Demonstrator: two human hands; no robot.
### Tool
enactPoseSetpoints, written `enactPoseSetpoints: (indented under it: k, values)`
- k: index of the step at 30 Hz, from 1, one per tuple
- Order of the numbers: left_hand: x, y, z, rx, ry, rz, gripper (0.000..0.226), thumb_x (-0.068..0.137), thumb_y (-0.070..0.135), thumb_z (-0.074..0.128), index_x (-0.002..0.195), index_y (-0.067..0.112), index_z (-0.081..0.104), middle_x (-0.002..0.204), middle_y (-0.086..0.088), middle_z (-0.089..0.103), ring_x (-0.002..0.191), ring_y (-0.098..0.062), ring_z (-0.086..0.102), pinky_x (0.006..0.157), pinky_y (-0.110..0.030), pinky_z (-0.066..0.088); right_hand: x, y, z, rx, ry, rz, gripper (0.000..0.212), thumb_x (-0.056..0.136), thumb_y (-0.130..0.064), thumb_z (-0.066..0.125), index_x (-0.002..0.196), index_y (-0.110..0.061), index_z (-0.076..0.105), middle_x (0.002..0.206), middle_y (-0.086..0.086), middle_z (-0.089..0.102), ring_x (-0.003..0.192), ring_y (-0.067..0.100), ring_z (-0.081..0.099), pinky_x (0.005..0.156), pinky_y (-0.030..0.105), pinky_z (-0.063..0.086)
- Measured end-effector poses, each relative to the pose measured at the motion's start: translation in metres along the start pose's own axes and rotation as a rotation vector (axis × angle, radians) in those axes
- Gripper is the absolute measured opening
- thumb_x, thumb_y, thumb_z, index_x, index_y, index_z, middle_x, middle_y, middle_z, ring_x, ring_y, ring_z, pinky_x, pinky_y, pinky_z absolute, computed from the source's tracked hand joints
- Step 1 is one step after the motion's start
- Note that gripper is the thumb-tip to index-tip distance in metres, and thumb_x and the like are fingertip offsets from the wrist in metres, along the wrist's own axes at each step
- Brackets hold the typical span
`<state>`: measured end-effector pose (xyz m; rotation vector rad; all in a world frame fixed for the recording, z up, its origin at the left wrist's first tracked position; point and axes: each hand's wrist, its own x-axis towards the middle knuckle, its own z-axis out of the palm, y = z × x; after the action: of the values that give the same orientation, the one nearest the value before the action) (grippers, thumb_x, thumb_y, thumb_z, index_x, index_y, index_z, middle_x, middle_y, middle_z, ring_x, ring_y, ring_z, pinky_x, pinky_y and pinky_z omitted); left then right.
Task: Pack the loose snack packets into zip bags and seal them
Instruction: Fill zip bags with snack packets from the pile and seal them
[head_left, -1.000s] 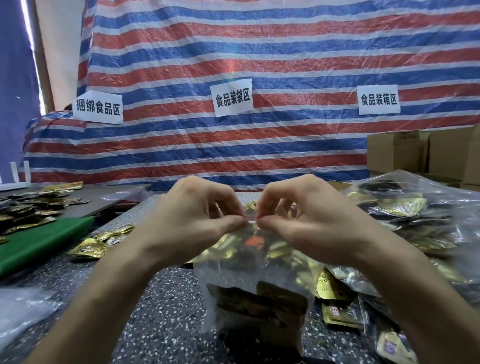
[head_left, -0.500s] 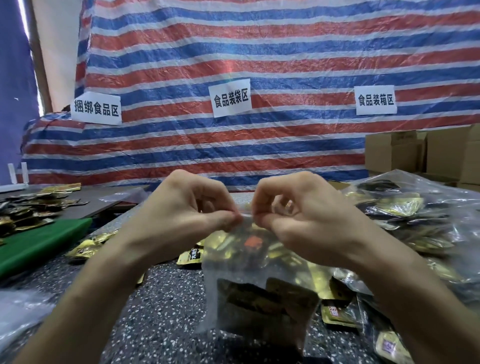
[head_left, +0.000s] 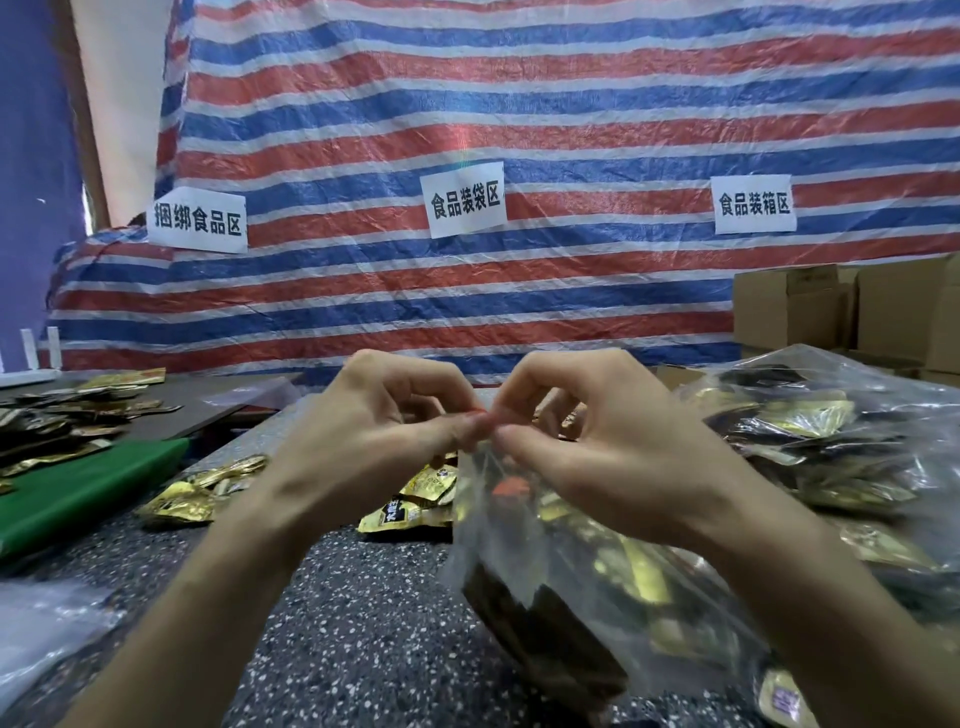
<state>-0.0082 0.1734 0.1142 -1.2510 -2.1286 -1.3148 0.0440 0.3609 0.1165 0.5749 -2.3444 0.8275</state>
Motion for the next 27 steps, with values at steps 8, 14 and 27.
enactPoseSetpoints:
  k: [8, 14, 27]
  values:
    - [0.001, 0.001, -0.002, -0.015, -0.096, 0.006, 0.015, 0.083, 0.032, 0.071, 0.077, 0.018, 0.075, 0.07, -0.004, 0.069, 0.063, -0.008, 0.059, 0.058, -0.032, 0.047, -0.001, -0.001, -0.002, -0.073, -0.014, -0.005, 0.006, 0.089, -0.032, 0.069, 0.084, -0.028, 0.071, 0.073, -0.017, 0.068, 0.068, 0.006, 0.064, 0.066, 0.042, 0.056]
    - [0.004, -0.008, 0.0, -0.12, 0.005, 0.009, 0.009, 0.077, 0.023, 0.07, 0.07, 0.018, 0.073, 0.067, -0.011, 0.066, 0.063, -0.015, 0.06, 0.06, -0.026, 0.048, -0.001, -0.002, -0.011, -0.141, -0.03, 0.03, 0.014, 0.089, -0.042, 0.069, 0.082, -0.03, 0.071, 0.082, -0.031, 0.065, 0.073, 0.001, 0.062, 0.069, 0.036, 0.055]
    - [0.001, -0.046, -0.033, -0.15, 0.255, -0.087, 0.011, 0.074, 0.021, 0.069, 0.07, 0.011, 0.073, 0.064, -0.008, 0.065, 0.062, -0.018, 0.058, 0.063, -0.029, 0.043, 0.001, 0.025, -0.024, 0.014, -0.126, 0.143, 0.014, 0.09, -0.026, 0.072, 0.076, -0.027, 0.073, 0.072, -0.022, 0.069, 0.065, 0.0, 0.063, 0.054, 0.011, 0.046]
